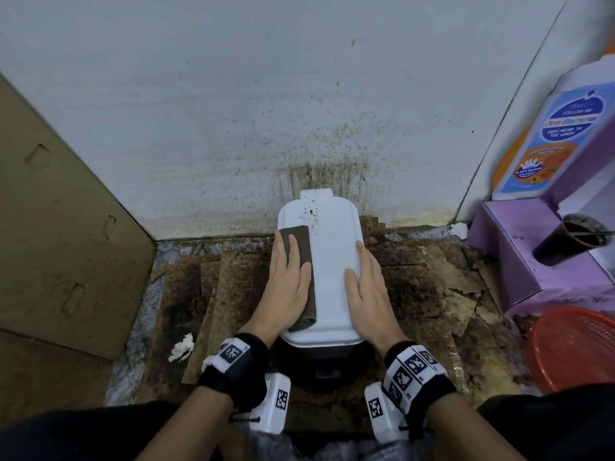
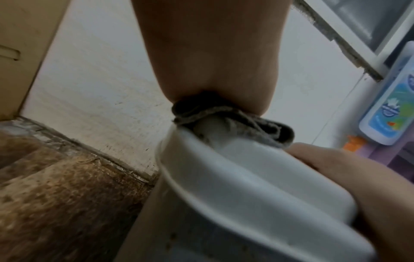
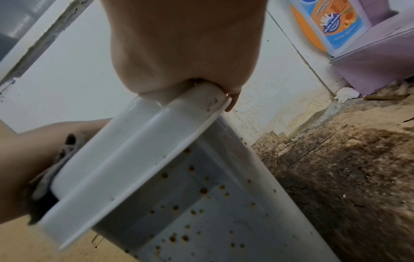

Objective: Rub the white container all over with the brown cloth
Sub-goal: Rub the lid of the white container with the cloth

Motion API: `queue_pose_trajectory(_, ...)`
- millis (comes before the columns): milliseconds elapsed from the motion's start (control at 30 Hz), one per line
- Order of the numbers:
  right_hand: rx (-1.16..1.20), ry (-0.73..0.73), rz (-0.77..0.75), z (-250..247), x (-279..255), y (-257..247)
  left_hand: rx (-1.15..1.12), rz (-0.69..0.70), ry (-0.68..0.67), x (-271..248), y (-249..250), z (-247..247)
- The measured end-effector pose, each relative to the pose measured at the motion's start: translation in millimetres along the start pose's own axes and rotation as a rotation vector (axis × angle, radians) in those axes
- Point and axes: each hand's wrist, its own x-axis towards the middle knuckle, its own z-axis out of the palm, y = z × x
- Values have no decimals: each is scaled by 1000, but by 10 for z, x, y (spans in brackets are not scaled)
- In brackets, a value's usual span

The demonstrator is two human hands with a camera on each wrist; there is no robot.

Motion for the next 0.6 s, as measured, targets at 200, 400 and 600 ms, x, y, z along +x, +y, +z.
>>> queue_pose_trajectory(200, 1, 7, -4, 0, -5, -10, 315, 84, 19, -376, -29, 135)
queue_pose_trajectory(400, 4, -4, 8, -7, -10, -17, 467, 105, 21, -398, 1, -18)
queue_pose_trajectory(600, 36, 2, 5, 7, -6, 14, 618, 211, 7, -416, -70, 13)
